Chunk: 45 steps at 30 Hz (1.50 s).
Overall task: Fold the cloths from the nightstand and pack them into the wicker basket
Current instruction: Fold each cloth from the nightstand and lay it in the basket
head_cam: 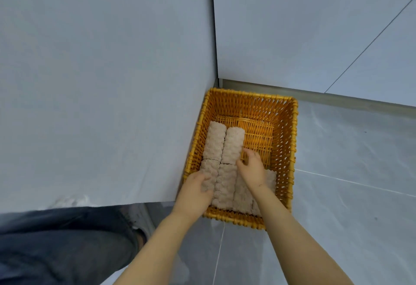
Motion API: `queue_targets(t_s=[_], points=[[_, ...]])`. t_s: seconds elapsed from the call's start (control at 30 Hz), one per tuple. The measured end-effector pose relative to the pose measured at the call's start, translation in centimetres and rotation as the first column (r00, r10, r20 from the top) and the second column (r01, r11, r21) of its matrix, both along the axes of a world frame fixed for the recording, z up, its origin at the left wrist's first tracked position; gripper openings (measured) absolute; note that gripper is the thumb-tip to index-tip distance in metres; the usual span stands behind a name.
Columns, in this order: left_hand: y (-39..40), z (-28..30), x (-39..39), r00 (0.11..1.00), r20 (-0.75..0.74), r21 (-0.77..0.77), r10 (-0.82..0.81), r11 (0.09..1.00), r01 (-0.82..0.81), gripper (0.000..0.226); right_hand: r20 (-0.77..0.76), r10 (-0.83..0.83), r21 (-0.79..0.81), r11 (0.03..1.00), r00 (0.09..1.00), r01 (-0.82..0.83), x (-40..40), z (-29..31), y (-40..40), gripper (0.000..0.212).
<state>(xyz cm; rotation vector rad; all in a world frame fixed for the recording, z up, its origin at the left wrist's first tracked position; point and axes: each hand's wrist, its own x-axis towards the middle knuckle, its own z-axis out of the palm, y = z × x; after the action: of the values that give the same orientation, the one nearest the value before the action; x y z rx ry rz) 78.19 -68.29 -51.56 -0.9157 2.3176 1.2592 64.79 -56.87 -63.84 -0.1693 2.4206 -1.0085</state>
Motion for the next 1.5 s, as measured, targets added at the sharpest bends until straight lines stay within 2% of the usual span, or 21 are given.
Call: queue_targets(t_s=[0.1,0.23,0.43,0.6,0.77,0.9,1.13,1.33,1.5], points=[[0.4,1.8,-0.2,0.994,-0.043,0.073,0.103,0.992,-0.100,0.036,0.058,-0.014,-0.169,0.985,0.998,0.023,2.0,3.4,1.0,0.044],[1.1,5.3,-0.1,0.962,-0.125,0.191,0.241,0.958,-0.215,0.032,0.121,0.032,-0.408,0.913,0.992,0.021,4.5,9.7,2.3,0.028],[2.8,12.6,2.9,0.855,-0.304,0.388,0.421,0.874,-0.292,0.025,0.135,-0.027,-0.591,0.800,0.991,0.102,6.3,18.5,4.3,0.023],[3.3,16.3,9.3,0.719,-0.384,0.525,0.580,0.778,-0.347,0.027,0.059,0.051,-0.645,0.764,0.997,-0.001,8.6,24.9,4.7,0.022],[1.3,20.2,13.8,0.618,-0.535,0.485,0.576,0.808,-0.334,0.028,-0.066,0.196,-0.661,0.726,0.978,-0.190,13.0,30.4,2.9,0.024],[-0.1,22.5,17.9,0.504,-0.603,0.490,0.618,0.786,-0.378,0.028,-0.155,0.323,-0.657,0.672,0.934,-0.341,16.4,33.7,0.9,0.025],[-4.4,24.8,25.8,0.266,-0.687,0.512,0.677,0.710,-0.484,0.029,-0.308,0.560,-0.593,0.519,0.769,-0.616,21.6,38.7,-5.6,0.025],[-7.9,25.4,30.9,0.091,-0.688,0.553,0.720,0.600,-0.578,0.029,-0.405,0.660,-0.536,0.390,0.633,-0.749,24.9,40.2,-13.9,0.026],[-11.2,25.8,34.1,0.052,-0.720,0.481,0.692,0.551,-0.682,0.030,-0.432,0.728,-0.530,0.273,0.533,-0.803,27.7,40.8,-20.2,0.024]])
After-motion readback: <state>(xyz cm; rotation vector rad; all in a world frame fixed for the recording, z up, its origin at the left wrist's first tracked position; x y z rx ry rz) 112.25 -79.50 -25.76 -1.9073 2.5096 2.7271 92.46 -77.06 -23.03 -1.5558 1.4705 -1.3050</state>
